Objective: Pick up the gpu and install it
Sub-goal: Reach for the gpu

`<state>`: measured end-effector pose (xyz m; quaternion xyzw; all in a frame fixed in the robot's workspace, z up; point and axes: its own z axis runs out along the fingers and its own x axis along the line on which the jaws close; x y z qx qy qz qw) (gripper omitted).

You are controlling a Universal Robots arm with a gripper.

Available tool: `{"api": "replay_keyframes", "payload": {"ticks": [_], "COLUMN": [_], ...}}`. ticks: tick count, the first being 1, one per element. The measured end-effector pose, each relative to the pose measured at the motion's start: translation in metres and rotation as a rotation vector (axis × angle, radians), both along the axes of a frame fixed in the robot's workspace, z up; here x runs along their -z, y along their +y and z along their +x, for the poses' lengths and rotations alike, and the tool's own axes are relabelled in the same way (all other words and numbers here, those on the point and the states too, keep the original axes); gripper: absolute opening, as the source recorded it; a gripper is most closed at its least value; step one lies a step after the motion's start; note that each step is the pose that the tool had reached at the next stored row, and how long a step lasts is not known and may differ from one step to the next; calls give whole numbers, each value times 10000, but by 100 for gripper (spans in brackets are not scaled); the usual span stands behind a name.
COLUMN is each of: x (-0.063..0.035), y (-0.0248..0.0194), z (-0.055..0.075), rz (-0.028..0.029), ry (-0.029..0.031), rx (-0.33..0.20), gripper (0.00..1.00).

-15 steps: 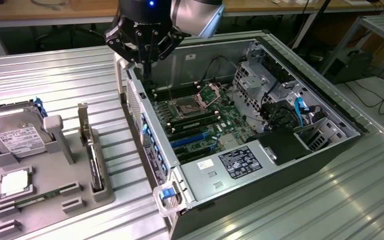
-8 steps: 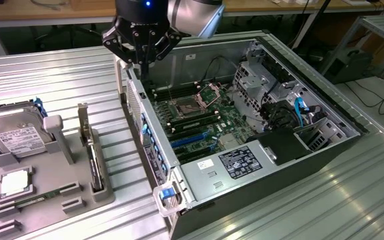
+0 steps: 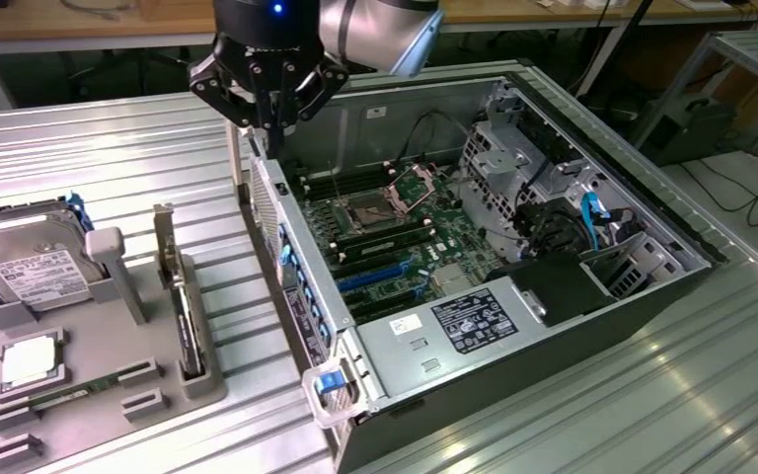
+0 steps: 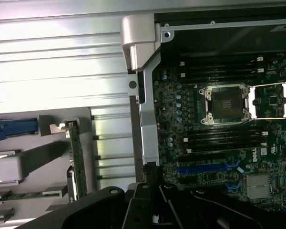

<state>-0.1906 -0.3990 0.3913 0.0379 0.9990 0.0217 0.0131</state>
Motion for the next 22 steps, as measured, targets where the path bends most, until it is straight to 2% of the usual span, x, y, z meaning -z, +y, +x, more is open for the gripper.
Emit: {"api": "replay_keyframes", "payload": {"ticks": [22], "x": [11], "y": [-3], "z": [-202], "rz": [-1], "ry": [6], "rx": [0], "gripper": [11]}}
